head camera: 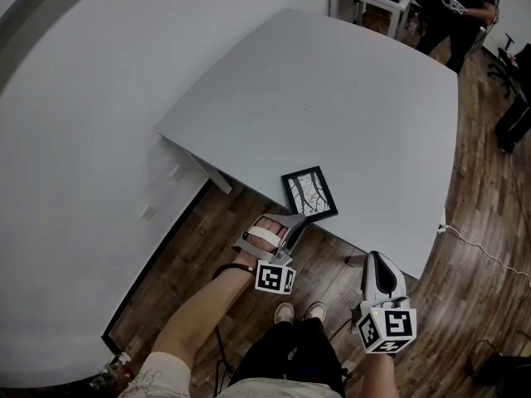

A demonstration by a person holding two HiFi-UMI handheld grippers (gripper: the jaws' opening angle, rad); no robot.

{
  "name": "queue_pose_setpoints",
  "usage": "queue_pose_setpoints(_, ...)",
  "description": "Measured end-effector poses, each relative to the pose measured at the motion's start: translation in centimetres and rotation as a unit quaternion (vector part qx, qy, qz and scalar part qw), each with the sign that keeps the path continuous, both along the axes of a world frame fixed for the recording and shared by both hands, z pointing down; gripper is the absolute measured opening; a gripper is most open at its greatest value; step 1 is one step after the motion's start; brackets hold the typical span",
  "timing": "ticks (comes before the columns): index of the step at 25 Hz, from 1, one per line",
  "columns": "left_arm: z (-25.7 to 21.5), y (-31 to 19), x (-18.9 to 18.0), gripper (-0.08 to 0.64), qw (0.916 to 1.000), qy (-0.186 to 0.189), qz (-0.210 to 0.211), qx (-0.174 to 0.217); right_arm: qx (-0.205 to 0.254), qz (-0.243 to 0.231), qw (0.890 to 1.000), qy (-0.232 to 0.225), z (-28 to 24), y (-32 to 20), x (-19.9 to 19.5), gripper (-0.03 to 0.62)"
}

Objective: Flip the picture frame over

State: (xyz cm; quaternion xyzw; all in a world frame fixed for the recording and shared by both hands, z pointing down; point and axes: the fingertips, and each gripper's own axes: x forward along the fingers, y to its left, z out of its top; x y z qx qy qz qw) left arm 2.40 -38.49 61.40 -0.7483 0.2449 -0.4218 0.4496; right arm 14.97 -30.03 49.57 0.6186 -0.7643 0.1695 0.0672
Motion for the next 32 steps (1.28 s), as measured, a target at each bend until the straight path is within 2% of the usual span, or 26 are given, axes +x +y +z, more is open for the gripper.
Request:
queue_pose_setpoints(7, 2.1, 0.3, 0.3, 0.092, 0.9996, -0.021, 0.000, -0.016, -0.004, 0.001, 1.000, 0.001, 0.3, 0.2, 0.0, 0.028)
queue_pose_setpoints(15, 2.7, 0.3, 0.7, 0.102, 0.9992, -0.035, -0.006, -0.016, -0.005, 0.002, 1.000, 0.000, 0.4, 0.3, 0.2, 0.028)
queue_pose_setpoints(18, 3.0, 0.3, 0.5, 0.142, 0.9986, -0.037, -0.016, -0.034, -0.005, 0.002, 1.000, -0.001, 0.3, 0.3, 0.2, 0.028)
queue_pose_setpoints(28, 2.7, 1.1, -0.4, 0.253, 0.9962, -0.024, -0.026, -0.079, 0.006, -0.002, 1.000, -0.001, -0.7, -0.1, 0.1, 0.028)
queue_pose_setpoints(30, 2.5, 1.3, -0.5, 0.261, 0.9962, -0.013, -0.028, -0.082, 0.009, -0.003, 1.000, 0.000, -1.0, -0.2, 0.0, 0.028)
queue_pose_setpoints(32, 1.2, 1.9, -0.6, 0.267, 0.9949, 0.016, -0.039, -0.092, 0.011, -0.004, 1.000, 0.001, -1.3, -0.2, -0.1, 0.028)
